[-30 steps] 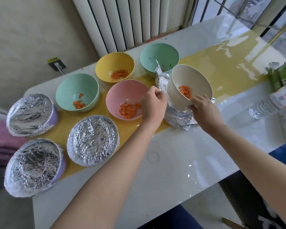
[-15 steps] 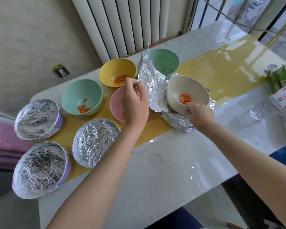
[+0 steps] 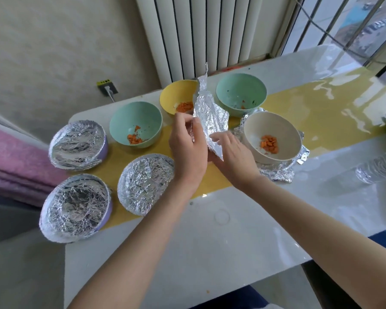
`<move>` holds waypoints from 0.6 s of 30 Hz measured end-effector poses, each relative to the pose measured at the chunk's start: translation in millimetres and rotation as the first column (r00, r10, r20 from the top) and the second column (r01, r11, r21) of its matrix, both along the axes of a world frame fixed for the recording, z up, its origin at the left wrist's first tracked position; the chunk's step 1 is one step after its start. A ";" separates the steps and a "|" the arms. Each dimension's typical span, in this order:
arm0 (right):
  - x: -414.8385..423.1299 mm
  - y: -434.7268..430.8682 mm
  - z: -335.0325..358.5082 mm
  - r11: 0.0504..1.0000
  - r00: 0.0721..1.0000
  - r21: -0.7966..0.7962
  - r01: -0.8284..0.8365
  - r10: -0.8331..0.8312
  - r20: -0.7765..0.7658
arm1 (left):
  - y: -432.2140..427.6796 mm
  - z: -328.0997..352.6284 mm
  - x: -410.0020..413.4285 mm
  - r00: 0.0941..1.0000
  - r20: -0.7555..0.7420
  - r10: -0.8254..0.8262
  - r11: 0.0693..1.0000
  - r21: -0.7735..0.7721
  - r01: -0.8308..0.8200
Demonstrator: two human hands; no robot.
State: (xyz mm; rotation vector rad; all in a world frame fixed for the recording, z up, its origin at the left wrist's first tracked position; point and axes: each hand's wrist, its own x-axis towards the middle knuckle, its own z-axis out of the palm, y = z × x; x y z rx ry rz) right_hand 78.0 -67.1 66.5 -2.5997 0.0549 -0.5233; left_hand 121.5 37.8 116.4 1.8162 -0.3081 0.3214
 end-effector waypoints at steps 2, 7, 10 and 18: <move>4.1 -3.7 3.8 1.000 1.000 0.011 -0.004 0.004 -0.004 | 6.1 2.8 0.5 1.000 -0.013 -0.024 1.000 -0.015 0.024; 12.7 -25.2 14.4 0.987 0.990 0.090 0.131 -0.127 -0.057 | 29.6 -20.2 12.3 0.996 0.069 0.057 0.987 0.145 -0.066; 15.3 -41.7 19.4 0.972 0.979 0.127 0.199 -0.194 -0.055 | 40.5 -52.6 14.2 0.983 0.184 0.000 0.833 0.543 -0.102; 17.2 -63.0 28.4 0.930 0.952 0.211 0.301 -0.307 -0.006 | 28.5 -92.6 7.2 0.978 -0.041 -0.205 0.398 0.909 0.121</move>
